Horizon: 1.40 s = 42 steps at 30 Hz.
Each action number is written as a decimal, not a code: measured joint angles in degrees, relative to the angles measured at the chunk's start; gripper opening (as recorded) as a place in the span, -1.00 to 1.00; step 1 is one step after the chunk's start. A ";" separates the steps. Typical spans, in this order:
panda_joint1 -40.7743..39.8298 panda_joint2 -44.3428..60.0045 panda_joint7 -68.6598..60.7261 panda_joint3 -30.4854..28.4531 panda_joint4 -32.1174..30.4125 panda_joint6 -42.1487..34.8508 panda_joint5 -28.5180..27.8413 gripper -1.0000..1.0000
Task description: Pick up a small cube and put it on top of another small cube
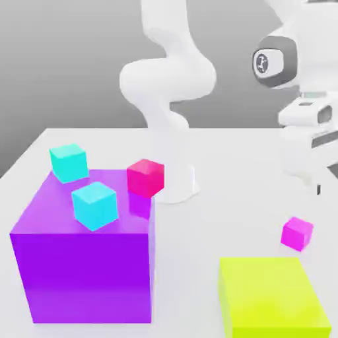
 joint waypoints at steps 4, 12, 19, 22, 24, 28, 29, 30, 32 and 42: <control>5.68 8.13 5.85 2.57 -4.21 4.76 -7.23 0.00; 16.73 23.96 18.40 -11.60 -2.28 16.49 -23.88 -1.00; 16.67 23.80 18.42 -11.51 -2.32 16.40 -23.89 -1.00; 13.38 18.76 14.45 -7.04 -3.48 12.49 -18.75 -1.00; 11.98 14.63 10.85 -4.48 -4.36 9.38 -13.85 -1.00; 8.79 6.02 -0.30 -5.73 -4.50 1.40 -6.15 -1.00; 7.67 3.90 -3.49 -6.95 -4.20 -0.93 -5.29 -1.00; 6.87 1.80 -6.57 -8.16 -3.88 -3.29 -4.72 -1.00; 5.37 -2.34 -12.31 -11.00 -3.21 -8.03 -4.39 -1.00; -6.10 -22.55 -36.23 -26.56 0.25 -31.65 -10.07 -1.00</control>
